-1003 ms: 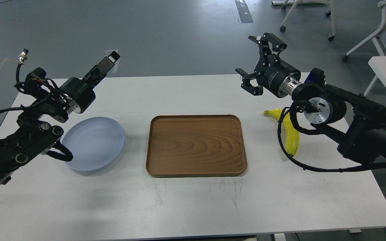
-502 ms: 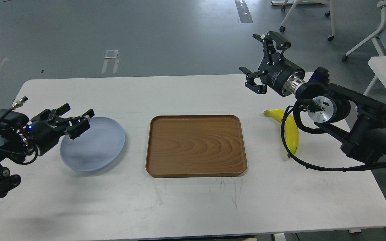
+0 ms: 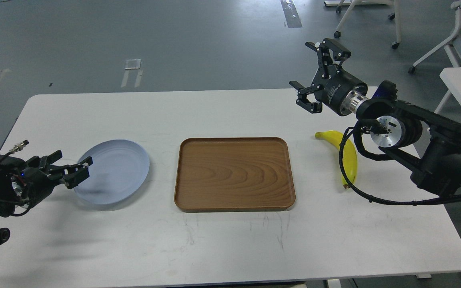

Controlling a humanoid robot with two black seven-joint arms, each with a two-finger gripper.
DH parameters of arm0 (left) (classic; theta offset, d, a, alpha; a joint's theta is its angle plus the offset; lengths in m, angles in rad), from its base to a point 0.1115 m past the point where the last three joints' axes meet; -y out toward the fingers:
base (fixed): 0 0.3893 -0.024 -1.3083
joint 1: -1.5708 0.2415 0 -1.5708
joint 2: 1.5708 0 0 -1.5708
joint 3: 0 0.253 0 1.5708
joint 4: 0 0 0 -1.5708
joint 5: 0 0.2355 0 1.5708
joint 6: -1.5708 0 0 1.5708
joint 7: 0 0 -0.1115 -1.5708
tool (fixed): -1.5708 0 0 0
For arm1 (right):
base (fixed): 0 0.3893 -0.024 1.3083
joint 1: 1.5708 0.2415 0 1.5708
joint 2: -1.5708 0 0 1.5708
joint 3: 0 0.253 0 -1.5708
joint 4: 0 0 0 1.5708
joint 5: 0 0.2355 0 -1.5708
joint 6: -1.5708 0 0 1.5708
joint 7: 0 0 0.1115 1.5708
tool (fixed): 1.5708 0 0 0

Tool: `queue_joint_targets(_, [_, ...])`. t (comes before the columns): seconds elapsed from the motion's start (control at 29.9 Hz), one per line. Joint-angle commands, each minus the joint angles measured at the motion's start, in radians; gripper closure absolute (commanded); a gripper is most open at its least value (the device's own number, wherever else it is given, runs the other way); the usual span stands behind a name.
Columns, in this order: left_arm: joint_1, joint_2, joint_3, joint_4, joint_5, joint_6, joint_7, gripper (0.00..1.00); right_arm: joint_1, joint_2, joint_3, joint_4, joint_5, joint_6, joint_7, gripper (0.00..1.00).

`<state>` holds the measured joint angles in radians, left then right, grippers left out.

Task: Place banana on plate with both arms
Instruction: 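Lower the left gripper to the rim of the light blue plate and grasp it, then lift the plate with the left gripper and set it onto the wooden tray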

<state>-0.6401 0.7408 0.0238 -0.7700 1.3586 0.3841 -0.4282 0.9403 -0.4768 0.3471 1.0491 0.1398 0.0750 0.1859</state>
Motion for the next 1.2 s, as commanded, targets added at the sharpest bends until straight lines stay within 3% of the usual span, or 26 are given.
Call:
queue_joint_targets(0.0, [0.0, -0.001, 0.001, -0.009, -0.076, -0.025, -0.006, 0.02, -0.005, 0.0, -0.002, 0.0, -0.002, 0.0, 0.001, 0.01])
queue_joint_targets(0.27, [0.003, -0.001, -0.001, -0.003, -0.095, -0.091, -0.003, 0.03, -0.005, 0.0, -0.004, 0.002, -0.002, -0.001, 0.0, 0.01])
queue_joint_targets(0.53, [0.017, 0.0, -0.001, 0.005, -0.095, -0.091, -0.006, 0.07, -0.005, -0.002, -0.002, 0.002, -0.002, 0.0, 0.001, 0.01])
queue_joint_targets(0.74, [0.059, 0.002, 0.001, 0.008, -0.095, -0.094, -0.007, 0.51, -0.005, -0.002, -0.002, 0.002, -0.002, -0.001, 0.001, 0.01])
queue_joint_targets(0.9, [0.069, 0.005, 0.001, 0.009, -0.095, -0.099, -0.007, 0.61, -0.005, -0.002, -0.002, 0.002, -0.002, -0.001, 0.001, 0.01])
queue_joint_targets(0.97, [0.069, 0.005, 0.001, 0.017, -0.095, -0.105, -0.007, 0.71, -0.005, -0.002, -0.002, 0.002, -0.002, -0.001, 0.001, 0.01])
queue_joint_targets(1.0, [0.069, 0.005, 0.001, 0.021, -0.095, -0.106, -0.007, 0.76, -0.005, -0.002, -0.002, 0.002, -0.002, -0.001, 0.001, 0.01])
queue_joint_targets(1.04, [0.069, 0.003, 0.001, 0.03, -0.095, -0.108, -0.009, 0.92, -0.006, -0.002, -0.002, 0.0, -0.002, -0.001, 0.001, 0.01])
queue_joint_targets(1.07, [0.068, 0.003, 0.001, 0.038, -0.095, -0.108, -0.009, 1.0, -0.006, -0.002, -0.002, 0.002, -0.002, -0.001, 0.003, 0.01])
queue_joint_targets(1.17, [0.068, 0.002, 0.001, 0.054, -0.095, -0.105, -0.017, 1.0, -0.008, -0.002, -0.002, 0.0, -0.002, -0.006, 0.006, 0.01])
